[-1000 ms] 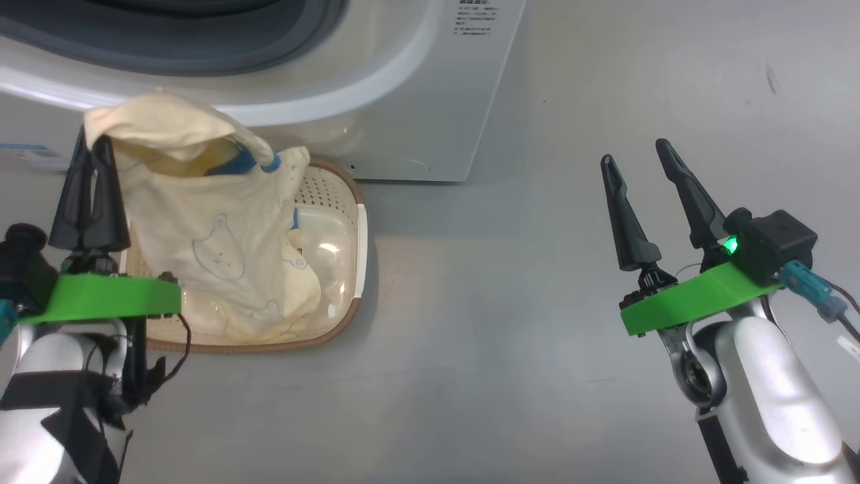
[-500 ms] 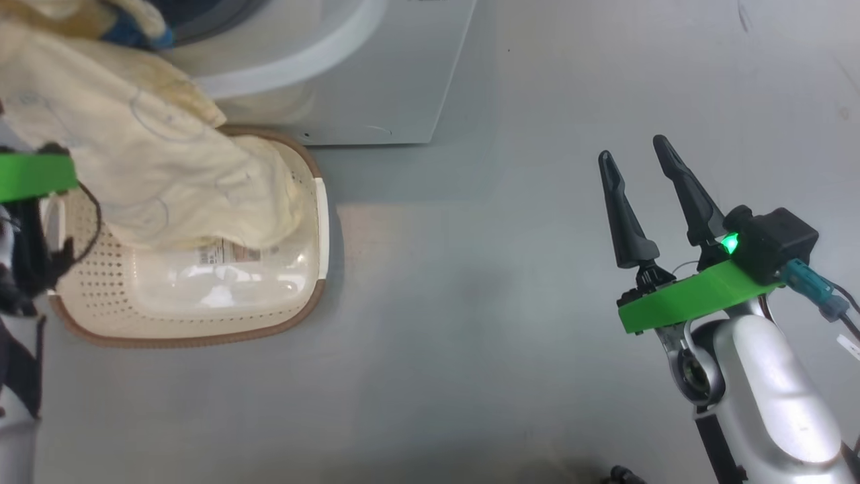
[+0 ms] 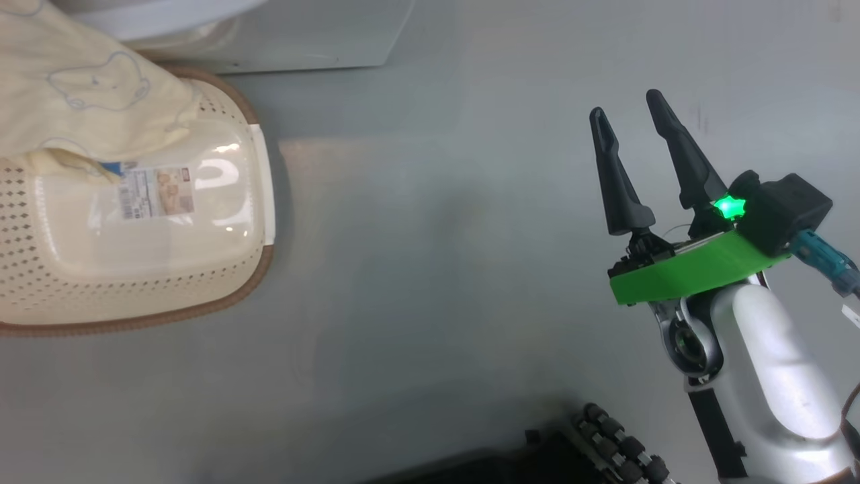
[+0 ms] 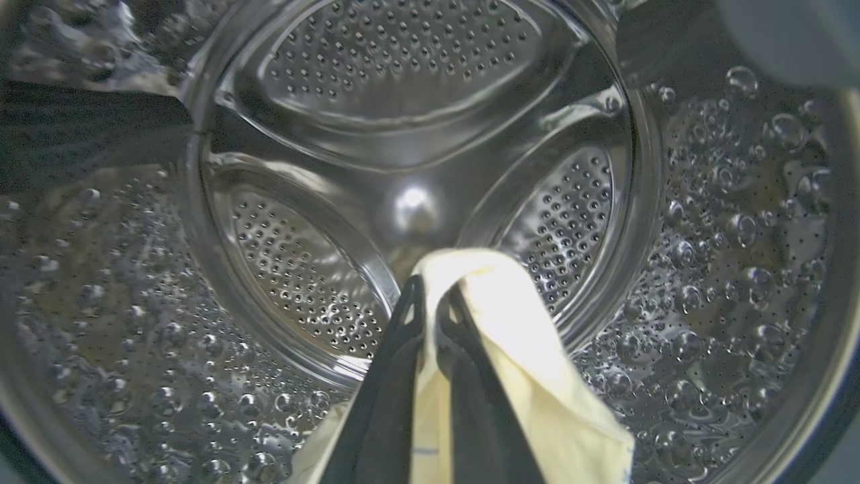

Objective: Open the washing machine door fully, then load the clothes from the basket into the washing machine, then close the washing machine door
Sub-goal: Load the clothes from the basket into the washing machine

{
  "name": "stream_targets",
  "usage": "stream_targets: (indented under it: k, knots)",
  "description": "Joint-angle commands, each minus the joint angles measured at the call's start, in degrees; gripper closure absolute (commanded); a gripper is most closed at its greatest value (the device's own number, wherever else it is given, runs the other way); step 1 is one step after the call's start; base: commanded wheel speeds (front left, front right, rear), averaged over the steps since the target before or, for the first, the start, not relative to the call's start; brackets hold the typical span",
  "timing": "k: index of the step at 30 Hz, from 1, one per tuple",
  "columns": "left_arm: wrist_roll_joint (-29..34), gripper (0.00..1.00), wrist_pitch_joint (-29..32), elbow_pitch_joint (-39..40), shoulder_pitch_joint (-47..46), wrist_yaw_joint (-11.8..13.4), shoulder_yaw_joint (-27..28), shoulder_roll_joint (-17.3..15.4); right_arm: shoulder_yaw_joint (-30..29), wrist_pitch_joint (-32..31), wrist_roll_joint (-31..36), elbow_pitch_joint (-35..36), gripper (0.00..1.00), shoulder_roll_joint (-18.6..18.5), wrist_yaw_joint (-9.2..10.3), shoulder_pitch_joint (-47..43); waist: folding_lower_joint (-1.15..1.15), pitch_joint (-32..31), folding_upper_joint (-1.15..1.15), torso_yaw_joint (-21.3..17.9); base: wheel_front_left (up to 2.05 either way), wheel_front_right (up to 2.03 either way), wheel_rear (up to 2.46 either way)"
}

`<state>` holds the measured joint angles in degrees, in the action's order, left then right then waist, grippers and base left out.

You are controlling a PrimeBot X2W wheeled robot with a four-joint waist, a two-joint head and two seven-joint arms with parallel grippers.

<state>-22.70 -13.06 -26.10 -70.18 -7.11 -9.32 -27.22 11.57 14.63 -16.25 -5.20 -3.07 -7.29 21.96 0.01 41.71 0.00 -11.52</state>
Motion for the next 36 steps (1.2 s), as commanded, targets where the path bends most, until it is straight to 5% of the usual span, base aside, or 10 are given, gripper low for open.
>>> stream_targets:
  k: [1,11,18,36]
  knots:
    - [-0.75,1.0,0.61,0.96,-3.28,-0.35,-0.4,-4.22,1.27,0.37,-0.81,2.02,0.0,0.18,-0.2,-0.17,-0.01,3.44,0.0,-1.98,0.0,0.0,0.0]
    - [-7.75,1.0,0.79,-6.47,-25.15,-0.36,-11.67,-10.15,5.43,0.37,-5.42,2.59,0.0,0.19,-0.2,1.19,-0.01,10.07,0.0,-5.81,0.0,0.0,0.0]
    - [-7.81,1.0,-1.76,-11.14,-36.04,-0.37,-11.74,-12.03,7.79,0.37,-7.7,2.48,0.0,0.19,-0.2,1.39,-0.01,10.75,0.0,-7.37,0.0,0.0,0.0]
    - [-7.32,1.0,-1.92,-31.56,-38.77,-0.37,-26.26,-8.29,9.53,0.37,-8.5,2.3,0.0,0.19,-0.2,1.87,-0.01,11.18,0.0,-8.69,0.0,0.0,0.0]
